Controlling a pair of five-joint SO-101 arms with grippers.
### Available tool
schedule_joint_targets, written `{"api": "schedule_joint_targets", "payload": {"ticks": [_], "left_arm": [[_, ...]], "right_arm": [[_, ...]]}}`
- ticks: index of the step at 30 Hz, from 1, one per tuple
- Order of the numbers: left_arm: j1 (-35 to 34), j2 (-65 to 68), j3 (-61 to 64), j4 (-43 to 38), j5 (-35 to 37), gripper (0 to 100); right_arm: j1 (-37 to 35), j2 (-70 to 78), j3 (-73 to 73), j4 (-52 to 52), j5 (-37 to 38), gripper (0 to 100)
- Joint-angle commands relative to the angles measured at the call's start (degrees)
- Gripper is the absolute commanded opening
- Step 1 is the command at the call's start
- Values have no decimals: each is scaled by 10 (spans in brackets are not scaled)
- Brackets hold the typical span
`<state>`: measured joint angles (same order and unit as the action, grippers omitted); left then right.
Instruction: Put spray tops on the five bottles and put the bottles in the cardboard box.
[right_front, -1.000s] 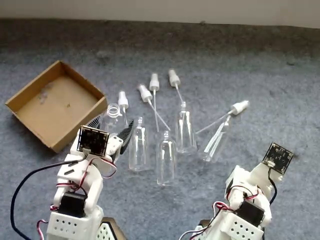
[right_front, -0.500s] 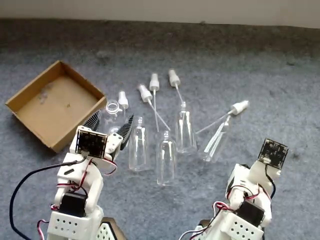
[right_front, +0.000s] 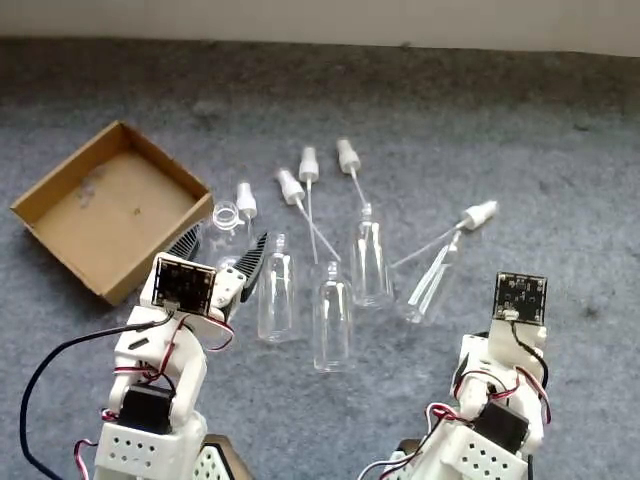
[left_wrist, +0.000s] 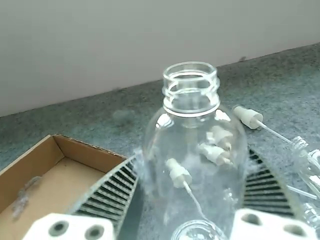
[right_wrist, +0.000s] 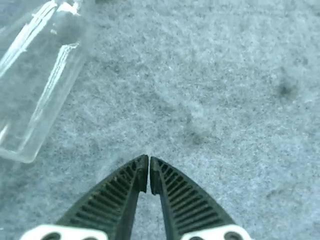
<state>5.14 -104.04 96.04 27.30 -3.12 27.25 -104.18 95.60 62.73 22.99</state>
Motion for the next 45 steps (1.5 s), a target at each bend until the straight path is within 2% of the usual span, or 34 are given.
{"api": "schedule_joint_targets", "payload": {"ticks": [1,8,14,21,33,45], "left_arm": [[8,-3,11,11,7,204],[8,-4,11,27,7,204],[8,-4,11,27,7,204],[6,-4,11,26,7,203],[7,-5,11,25,7,203],[7,-5,11,27,8,203]], "right_arm": [[8,-5,10,-8,7,10],[8,-5,-52,-5,8,10],[8,-4,-123,92,64,11],[8,1,-260,155,68,11],[8,5,-334,175,83,11],[3,217,-413,137,93,11]]}}
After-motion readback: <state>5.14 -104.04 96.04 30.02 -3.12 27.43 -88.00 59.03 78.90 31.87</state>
